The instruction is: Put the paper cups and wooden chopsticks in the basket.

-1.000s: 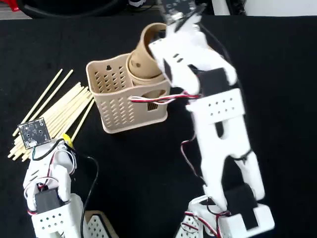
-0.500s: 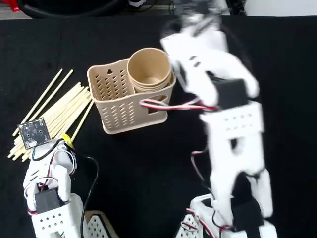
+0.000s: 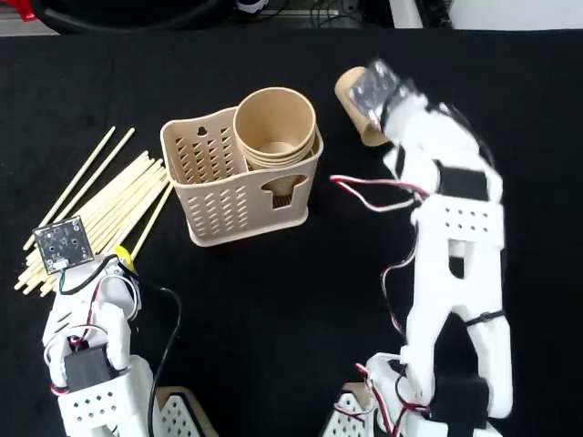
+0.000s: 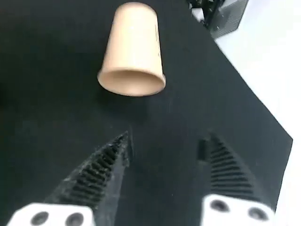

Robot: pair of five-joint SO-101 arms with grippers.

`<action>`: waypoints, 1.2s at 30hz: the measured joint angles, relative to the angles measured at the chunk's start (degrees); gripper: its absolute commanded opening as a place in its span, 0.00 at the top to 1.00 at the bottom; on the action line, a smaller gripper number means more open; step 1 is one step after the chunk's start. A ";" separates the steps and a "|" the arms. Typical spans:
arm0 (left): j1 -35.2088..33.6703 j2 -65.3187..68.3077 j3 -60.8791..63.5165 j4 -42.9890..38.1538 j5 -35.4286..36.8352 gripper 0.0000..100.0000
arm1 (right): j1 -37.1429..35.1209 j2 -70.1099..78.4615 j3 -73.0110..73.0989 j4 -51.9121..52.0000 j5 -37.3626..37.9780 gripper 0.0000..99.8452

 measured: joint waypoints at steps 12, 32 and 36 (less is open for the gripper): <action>0.00 0.00 0.00 0.00 0.00 0.87 | 1.23 20.75 5.01 -30.07 2.73 0.72; 1.76 0.00 0.00 0.00 0.00 0.87 | -0.18 44.84 -18.90 -32.53 -13.27 0.98; 1.76 0.00 0.00 0.00 0.00 0.87 | 0.09 40.79 -18.90 -28.13 -16.26 0.99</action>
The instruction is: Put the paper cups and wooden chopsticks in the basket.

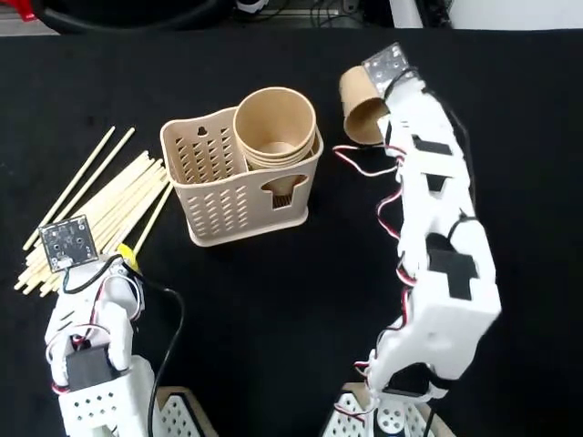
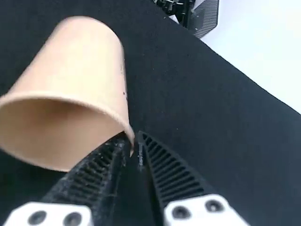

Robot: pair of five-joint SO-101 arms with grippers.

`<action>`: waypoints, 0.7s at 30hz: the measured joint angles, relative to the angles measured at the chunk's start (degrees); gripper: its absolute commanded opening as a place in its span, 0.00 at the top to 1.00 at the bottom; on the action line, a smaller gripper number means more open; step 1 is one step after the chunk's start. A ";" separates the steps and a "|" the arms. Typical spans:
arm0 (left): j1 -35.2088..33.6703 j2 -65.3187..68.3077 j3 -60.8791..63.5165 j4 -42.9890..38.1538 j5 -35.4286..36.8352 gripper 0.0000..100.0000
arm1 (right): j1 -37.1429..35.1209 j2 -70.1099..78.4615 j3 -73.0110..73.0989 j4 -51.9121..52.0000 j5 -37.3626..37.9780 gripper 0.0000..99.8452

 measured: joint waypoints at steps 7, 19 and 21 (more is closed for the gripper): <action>0.00 0.00 0.00 0.00 0.00 0.87 | 0.09 -9.23 1.05 10.81 -0.62 0.99; 0.00 0.00 0.00 0.00 0.00 0.87 | 1.32 -31.82 -3.16 46.24 -15.74 0.99; 0.00 0.00 0.00 0.00 0.00 0.87 | 1.32 -35.08 -6.24 52.22 -17.85 0.99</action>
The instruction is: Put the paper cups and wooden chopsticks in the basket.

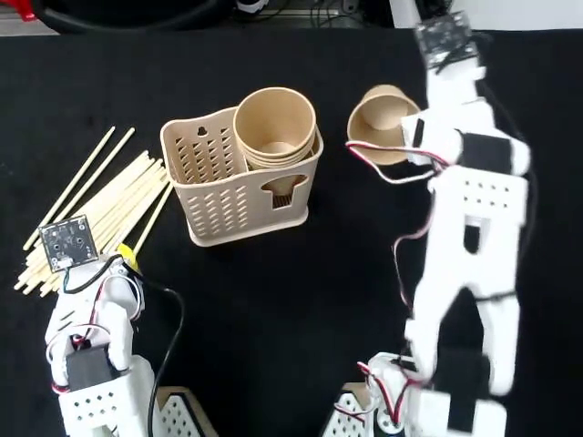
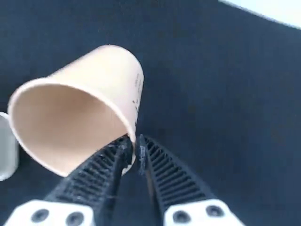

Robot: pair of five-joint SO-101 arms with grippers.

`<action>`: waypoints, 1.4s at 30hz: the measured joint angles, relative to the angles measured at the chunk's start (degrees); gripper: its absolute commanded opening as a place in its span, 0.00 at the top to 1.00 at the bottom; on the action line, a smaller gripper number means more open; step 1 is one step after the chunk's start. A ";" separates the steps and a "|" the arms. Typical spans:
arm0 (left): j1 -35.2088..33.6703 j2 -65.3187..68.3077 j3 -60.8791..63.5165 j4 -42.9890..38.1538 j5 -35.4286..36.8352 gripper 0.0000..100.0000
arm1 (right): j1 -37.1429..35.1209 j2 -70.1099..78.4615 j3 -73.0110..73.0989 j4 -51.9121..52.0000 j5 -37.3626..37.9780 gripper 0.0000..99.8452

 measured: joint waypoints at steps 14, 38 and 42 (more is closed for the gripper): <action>0.00 0.00 0.00 0.00 0.00 0.87 | -11.87 -23.38 -6.86 10.81 -11.52 0.99; -0.26 0.00 0.00 0.00 0.00 0.87 | -25.85 -25.14 -6.95 18.64 -16.35 0.99; -0.26 0.00 0.00 0.00 0.00 0.87 | -25.85 -20.31 -6.95 16.62 -16.35 0.99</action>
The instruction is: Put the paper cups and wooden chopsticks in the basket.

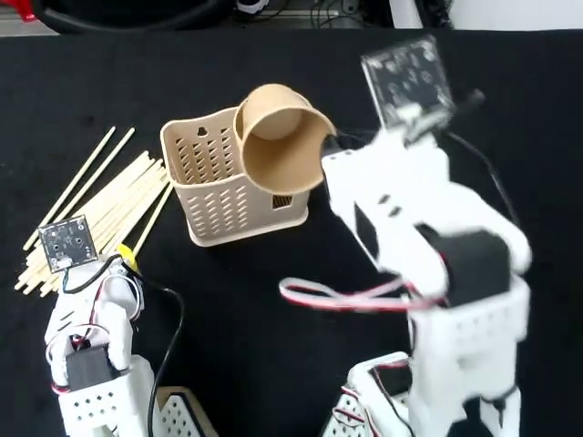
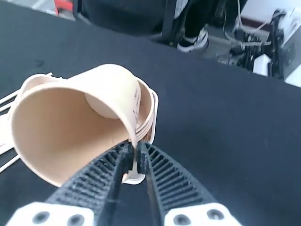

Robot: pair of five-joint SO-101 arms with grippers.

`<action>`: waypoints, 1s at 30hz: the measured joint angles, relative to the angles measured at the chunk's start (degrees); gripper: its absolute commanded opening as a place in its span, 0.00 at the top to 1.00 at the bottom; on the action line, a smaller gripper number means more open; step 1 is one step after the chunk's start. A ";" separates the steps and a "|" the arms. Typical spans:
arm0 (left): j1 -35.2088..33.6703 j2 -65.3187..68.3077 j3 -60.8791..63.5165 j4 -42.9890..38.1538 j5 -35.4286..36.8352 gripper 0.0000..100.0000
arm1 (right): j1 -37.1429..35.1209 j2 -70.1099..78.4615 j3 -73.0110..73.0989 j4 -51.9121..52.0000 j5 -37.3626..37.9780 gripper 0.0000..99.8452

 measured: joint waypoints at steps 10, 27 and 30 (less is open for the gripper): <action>0.00 0.00 0.00 0.00 0.00 0.87 | 0.00 2.90 -3.16 -5.71 0.00 0.88; 0.00 0.00 0.00 0.00 0.00 0.87 | -0.09 2.90 -3.25 -6.24 0.00 0.88; 0.00 0.00 0.00 0.00 0.00 0.87 | 5.63 2.90 -3.25 -1.05 0.53 0.88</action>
